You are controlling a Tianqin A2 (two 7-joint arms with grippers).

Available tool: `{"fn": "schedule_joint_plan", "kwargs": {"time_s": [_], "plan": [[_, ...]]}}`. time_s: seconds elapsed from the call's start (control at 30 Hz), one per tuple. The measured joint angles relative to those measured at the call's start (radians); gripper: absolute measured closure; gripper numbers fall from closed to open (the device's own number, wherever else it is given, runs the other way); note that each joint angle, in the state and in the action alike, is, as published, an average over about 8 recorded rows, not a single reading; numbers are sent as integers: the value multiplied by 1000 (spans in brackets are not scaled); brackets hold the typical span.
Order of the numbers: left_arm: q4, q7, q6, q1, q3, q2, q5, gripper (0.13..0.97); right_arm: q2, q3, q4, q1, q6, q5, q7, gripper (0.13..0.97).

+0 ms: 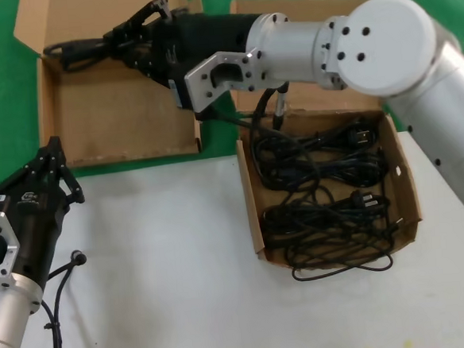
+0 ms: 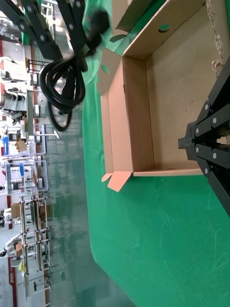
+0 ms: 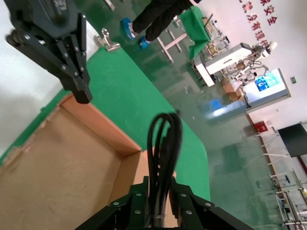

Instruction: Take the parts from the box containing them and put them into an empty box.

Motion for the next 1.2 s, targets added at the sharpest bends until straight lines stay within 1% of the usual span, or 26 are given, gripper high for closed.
{"fn": "schedule_joint_plan", "kwargs": {"time_s": [0.2, 0.23, 0.37, 0.5, 0.53, 0.77, 0.8, 0.83, 1.0, 1.1, 1.2], "plan": [[0, 0, 0, 0, 0, 0, 0, 952, -25, 8, -67, 12, 32, 39, -62, 850], [0, 0, 0, 0, 0, 0, 0, 952, -23, 9, -68, 11, 34, 41, -62, 850], [0, 0, 0, 0, 0, 0, 0, 952, 2, 14, -37, 0, 35, 34, -40, 798], [0, 0, 0, 0, 0, 0, 0, 952, 50, 27, 32, -24, 35, 11, 10, 746], [0, 0, 0, 0, 0, 0, 0, 952, 64, 33, 53, -32, 36, 4, 24, 746], [0, 0, 0, 0, 0, 0, 0, 952, 169, 108, 224, -124, 68, -47, 140, 598], [0, 0, 0, 0, 0, 0, 0, 952, 183, 124, 248, -142, 74, -54, 161, 577], [0, 0, 0, 0, 0, 0, 0, 952, 196, 141, 273, -161, 80, -61, 184, 577], [0, 0, 0, 0, 0, 0, 0, 952, 252, 235, 387, -271, 107, -81, 307, 449], [0, 0, 0, 0, 0, 0, 0, 952, 282, 284, 443, -347, 127, -71, 361, 373], [0, 0, 0, 0, 0, 0, 0, 952, 312, 322, 488, -423, 151, -42, 387, 373]]}}
